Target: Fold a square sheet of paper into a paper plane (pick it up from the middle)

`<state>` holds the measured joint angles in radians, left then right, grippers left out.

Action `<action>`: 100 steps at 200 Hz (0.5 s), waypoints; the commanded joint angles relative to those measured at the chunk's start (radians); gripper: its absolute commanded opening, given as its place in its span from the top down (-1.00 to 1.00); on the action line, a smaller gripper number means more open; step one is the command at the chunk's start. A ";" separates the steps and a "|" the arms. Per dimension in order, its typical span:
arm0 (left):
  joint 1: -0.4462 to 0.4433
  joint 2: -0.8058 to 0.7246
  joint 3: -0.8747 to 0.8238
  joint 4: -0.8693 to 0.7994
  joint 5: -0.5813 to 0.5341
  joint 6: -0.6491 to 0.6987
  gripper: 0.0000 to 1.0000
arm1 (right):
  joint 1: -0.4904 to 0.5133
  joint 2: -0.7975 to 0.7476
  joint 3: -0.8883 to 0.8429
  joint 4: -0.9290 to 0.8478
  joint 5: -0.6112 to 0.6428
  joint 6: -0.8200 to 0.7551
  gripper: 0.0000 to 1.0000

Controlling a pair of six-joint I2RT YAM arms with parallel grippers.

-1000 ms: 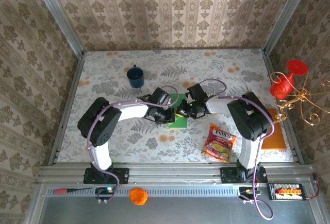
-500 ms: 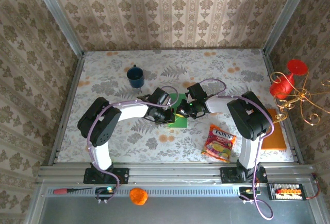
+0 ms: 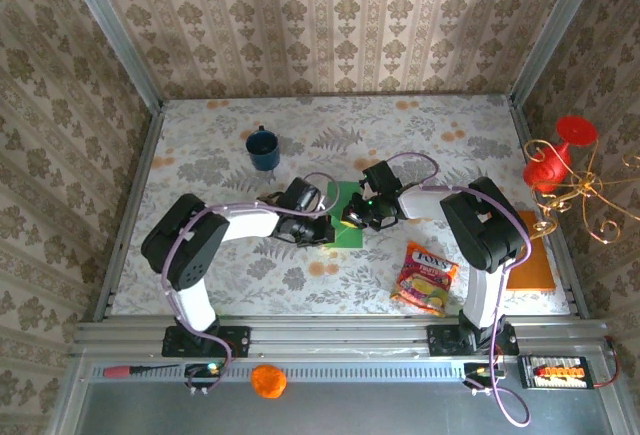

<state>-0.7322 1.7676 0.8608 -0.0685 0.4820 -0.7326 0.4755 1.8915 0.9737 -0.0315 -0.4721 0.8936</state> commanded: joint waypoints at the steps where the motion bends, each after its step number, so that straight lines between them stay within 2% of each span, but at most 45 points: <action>1: 0.008 -0.025 -0.091 -0.148 0.009 -0.025 1.00 | -0.017 0.090 -0.042 -0.156 0.151 -0.003 1.00; 31: 0.010 -0.077 -0.130 -0.157 0.007 -0.040 1.00 | -0.018 0.090 -0.044 -0.152 0.150 -0.003 1.00; 70: 0.009 -0.209 -0.053 -0.162 -0.053 -0.045 1.00 | -0.017 0.085 -0.046 -0.119 0.131 -0.010 1.00; 100: 0.007 -0.142 0.027 -0.140 -0.067 -0.040 1.00 | -0.020 0.085 -0.033 -0.047 0.102 -0.009 1.00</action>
<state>-0.7250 1.5879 0.8196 -0.2016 0.4458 -0.7673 0.4725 1.8935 0.9737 -0.0219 -0.4831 0.8932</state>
